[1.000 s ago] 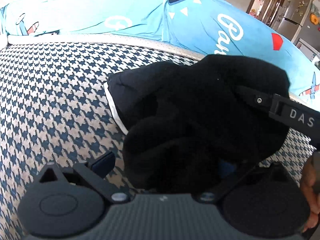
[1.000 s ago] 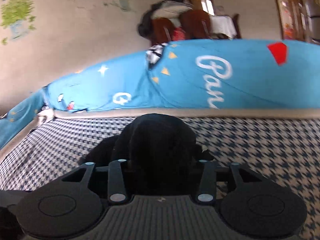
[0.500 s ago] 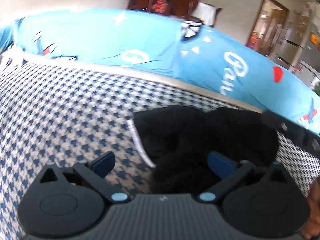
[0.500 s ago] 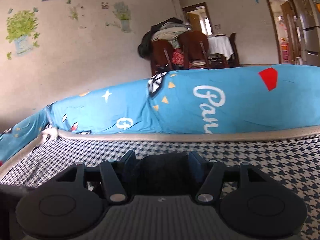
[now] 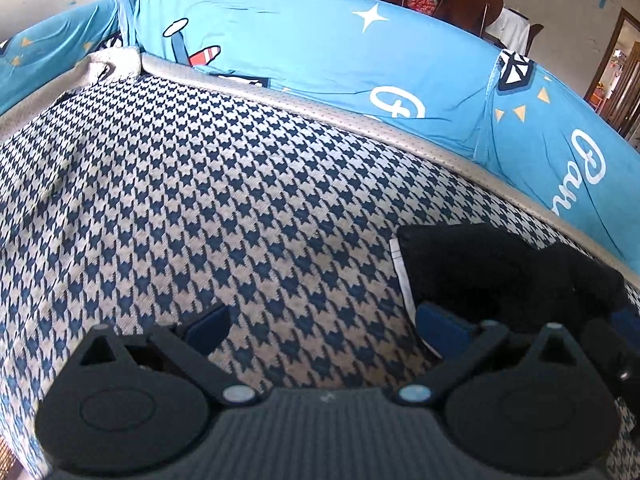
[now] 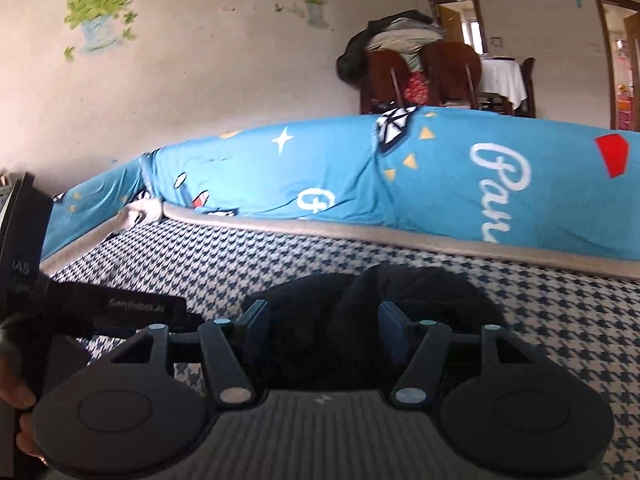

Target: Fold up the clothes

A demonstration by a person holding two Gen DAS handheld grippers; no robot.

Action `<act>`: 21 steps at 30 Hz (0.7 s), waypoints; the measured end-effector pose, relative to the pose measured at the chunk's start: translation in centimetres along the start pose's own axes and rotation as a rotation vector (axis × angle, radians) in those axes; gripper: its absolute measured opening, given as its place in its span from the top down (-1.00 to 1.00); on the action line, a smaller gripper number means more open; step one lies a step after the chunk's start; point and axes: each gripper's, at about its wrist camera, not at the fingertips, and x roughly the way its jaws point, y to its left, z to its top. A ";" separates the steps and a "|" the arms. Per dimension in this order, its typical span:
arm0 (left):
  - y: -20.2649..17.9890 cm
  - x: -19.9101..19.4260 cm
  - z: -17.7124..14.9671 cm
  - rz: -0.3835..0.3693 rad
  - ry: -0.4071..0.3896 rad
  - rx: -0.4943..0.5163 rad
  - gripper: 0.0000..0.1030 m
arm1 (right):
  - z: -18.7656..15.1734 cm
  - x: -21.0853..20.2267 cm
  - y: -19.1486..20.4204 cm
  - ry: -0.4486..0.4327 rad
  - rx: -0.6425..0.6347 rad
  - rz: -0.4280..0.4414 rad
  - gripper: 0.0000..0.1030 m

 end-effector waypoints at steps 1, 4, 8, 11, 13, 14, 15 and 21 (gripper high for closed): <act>0.0 0.1 0.0 0.000 0.002 0.000 -0.99 | -0.1 0.2 0.3 0.001 -0.006 0.003 -0.22; 0.2 0.1 0.1 0.004 0.002 -0.007 -0.99 | 0.0 0.6 1.3 -0.017 -0.039 -0.006 -0.23; 0.6 0.1 0.1 0.016 0.005 -0.027 -0.99 | 0.2 0.9 2.6 -0.047 -0.098 -0.013 -0.23; 0.7 0.2 0.0 0.008 0.022 -0.031 -0.99 | 0.1 2.0 3.2 -0.031 -0.123 -0.013 -0.22; 0.7 0.2 0.0 0.003 0.028 -0.029 -0.99 | -0.3 3.1 3.0 -0.009 -0.111 -0.033 -0.22; 0.6 0.2 0.0 0.003 0.028 -0.027 -1.00 | -0.5 3.6 2.7 0.001 -0.100 -0.042 -0.22; 0.6 0.2 -0.1 0.003 0.029 -0.024 -1.00 | -0.7 4.1 2.5 0.010 -0.089 -0.050 -0.21; 0.3 0.3 -0.2 0.002 0.036 -0.014 -0.99 | -1.4 5.1 2.3 0.041 -0.087 -0.046 0.66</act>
